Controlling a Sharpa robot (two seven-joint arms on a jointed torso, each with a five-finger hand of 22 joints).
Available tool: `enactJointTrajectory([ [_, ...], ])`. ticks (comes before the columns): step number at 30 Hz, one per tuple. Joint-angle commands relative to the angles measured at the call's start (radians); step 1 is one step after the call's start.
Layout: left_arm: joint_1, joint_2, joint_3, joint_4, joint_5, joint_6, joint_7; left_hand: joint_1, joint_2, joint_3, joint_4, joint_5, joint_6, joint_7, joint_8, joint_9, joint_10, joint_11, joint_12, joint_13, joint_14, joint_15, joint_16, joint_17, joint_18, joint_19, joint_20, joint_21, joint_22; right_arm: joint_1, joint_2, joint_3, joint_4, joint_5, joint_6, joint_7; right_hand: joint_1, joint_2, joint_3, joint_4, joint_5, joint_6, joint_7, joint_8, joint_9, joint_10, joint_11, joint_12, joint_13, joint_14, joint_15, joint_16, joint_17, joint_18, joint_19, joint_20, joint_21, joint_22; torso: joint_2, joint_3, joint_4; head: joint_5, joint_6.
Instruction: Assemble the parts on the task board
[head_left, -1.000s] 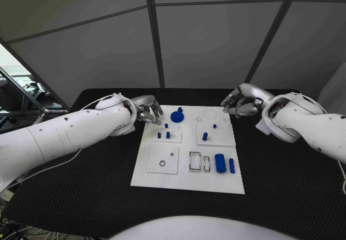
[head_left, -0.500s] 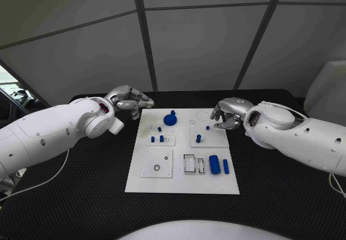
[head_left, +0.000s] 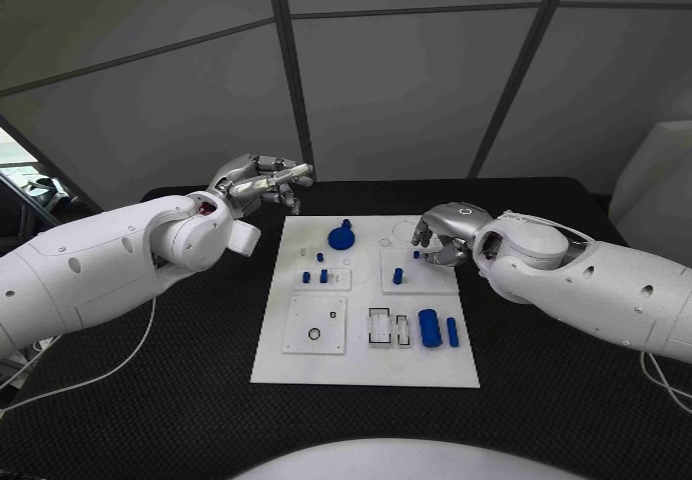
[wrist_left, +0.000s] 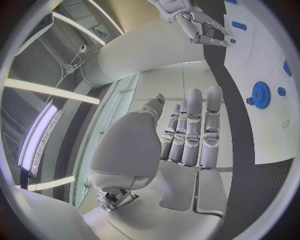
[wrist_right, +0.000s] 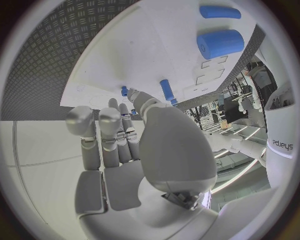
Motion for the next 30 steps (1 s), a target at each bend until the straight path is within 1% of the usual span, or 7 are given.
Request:
enactJointTrajectory([
  [1, 0.002, 0.000, 0.000, 0.006, 0.065, 0.018, 0.046, -0.023, 0.000, -0.021, 0.008, 0.000, -0.005, 0.005, 0.001, 0.000, -0.008, 0.001, 0.007, 0.000, -0.001, 0.003, -0.010, -0.007, 0.043, -0.005, 0.001, -0.009, -0.009, -0.004, 0.009, 0.000, -0.008, -0.023, 0.012, 0.003, 0.015, 0.005, 0.017, -0.006, -0.008, 0.003, 0.006, -0.001, 0.000, 0.003, 0.002, -0.004, 0.000, 0.047, 0.008, 0.024, 0.016, -0.009, 0.012, 0.000, 0.018, 0.019, 0.001, 0.0008, -0.0010, -0.003, -0.002],
  [3, 0.002, 0.000, 0.000, 0.007, 0.066, 0.019, 0.048, -0.024, 0.000, -0.026, 0.010, -0.001, -0.006, 0.005, 0.001, 0.000, -0.008, 0.001, 0.009, 0.000, -0.001, 0.003, -0.011, -0.008, 0.043, -0.005, 0.001, -0.011, -0.011, -0.008, 0.016, 0.000, -0.015, -0.023, 0.016, 0.006, 0.021, 0.009, 0.032, -0.013, -0.012, 0.006, 0.005, 0.000, 0.000, 0.006, 0.001, -0.003, 0.000, 0.047, 0.007, 0.045, 0.031, -0.012, 0.018, -0.001, 0.033, 0.035, 0.000, 0.0013, -0.0017, -0.002, -0.002],
  [11, 0.002, 0.003, 0.000, 0.013, 0.067, 0.023, 0.051, -0.022, 0.002, -0.032, 0.010, 0.000, -0.006, 0.005, 0.002, 0.000, -0.010, 0.001, 0.011, 0.000, -0.001, 0.003, -0.014, -0.011, 0.042, -0.005, 0.002, -0.015, -0.014, -0.022, 0.038, 0.001, -0.044, -0.023, 0.033, 0.011, 0.027, 0.016, 0.071, -0.030, -0.020, 0.020, 0.002, 0.002, 0.001, 0.021, -0.003, 0.000, 0.001, 0.047, 0.005, 0.095, 0.065, -0.019, 0.034, -0.002, 0.075, 0.081, 0.000, 0.0004, 0.0007, 0.000, -0.005],
  [17, 0.002, 0.003, 0.000, 0.016, 0.067, 0.023, 0.049, -0.019, 0.005, -0.035, 0.009, 0.000, -0.008, 0.005, 0.001, -0.001, -0.013, 0.001, 0.013, 0.000, -0.002, 0.003, -0.016, -0.013, 0.042, -0.005, 0.002, -0.018, -0.017, -0.027, 0.045, 0.001, -0.054, -0.023, 0.041, 0.014, 0.020, 0.021, 0.093, -0.041, -0.023, 0.040, -0.006, 0.007, 0.004, 0.042, -0.009, 0.006, 0.004, 0.050, 0.001, 0.148, 0.103, -0.028, 0.056, -0.004, 0.118, 0.128, -0.001, 0.0011, -0.0013, 0.002, -0.009],
  [21, 0.002, 0.003, 0.000, 0.016, 0.067, 0.023, 0.048, -0.018, 0.006, -0.038, 0.009, 0.000, -0.010, 0.006, 0.001, -0.001, -0.014, 0.002, 0.014, 0.000, -0.002, 0.004, -0.017, -0.014, 0.042, -0.005, 0.002, -0.019, -0.019, -0.028, 0.047, 0.001, -0.053, -0.023, 0.041, 0.011, 0.023, 0.033, 0.103, -0.056, -0.025, 0.079, -0.020, 0.024, 0.011, 0.083, -0.024, 0.022, 0.013, 0.054, -0.009, 0.180, 0.123, -0.046, 0.109, -0.011, 0.189, 0.210, 0.000, 0.0007, -0.0019, 0.001, -0.010],
  [26, 0.002, 0.003, 0.000, 0.014, 0.067, 0.025, 0.046, -0.017, 0.007, -0.040, 0.010, 0.000, -0.010, 0.006, 0.001, -0.001, -0.016, 0.002, 0.014, 0.000, -0.003, 0.004, -0.018, -0.015, 0.042, -0.005, 0.002, -0.021, -0.020, -0.029, 0.047, 0.001, -0.051, -0.030, 0.028, 0.000, 0.034, 0.053, 0.116, -0.075, -0.034, 0.106, -0.027, 0.034, 0.015, 0.109, -0.033, 0.029, 0.021, 0.051, -0.017, 0.183, 0.115, -0.056, 0.136, -0.019, 0.226, 0.252, -0.001, 0.0010, -0.0009, -0.001, -0.011],
  [30, 0.002, 0.003, 0.000, 0.012, 0.067, 0.024, 0.045, -0.016, 0.007, -0.042, 0.009, 0.000, -0.011, 0.007, 0.000, -0.001, -0.017, 0.002, 0.015, 0.000, -0.003, 0.004, -0.019, -0.016, 0.042, -0.005, 0.002, -0.022, -0.021, -0.031, 0.047, 0.001, -0.047, -0.043, 0.000, -0.011, 0.036, 0.066, 0.127, -0.088, -0.056, 0.125, -0.033, 0.041, 0.019, 0.128, -0.039, 0.031, 0.028, 0.050, -0.021, 0.193, 0.117, -0.062, 0.152, -0.023, 0.250, 0.279, -0.001, 0.0010, -0.0008, -0.001, -0.012],
])
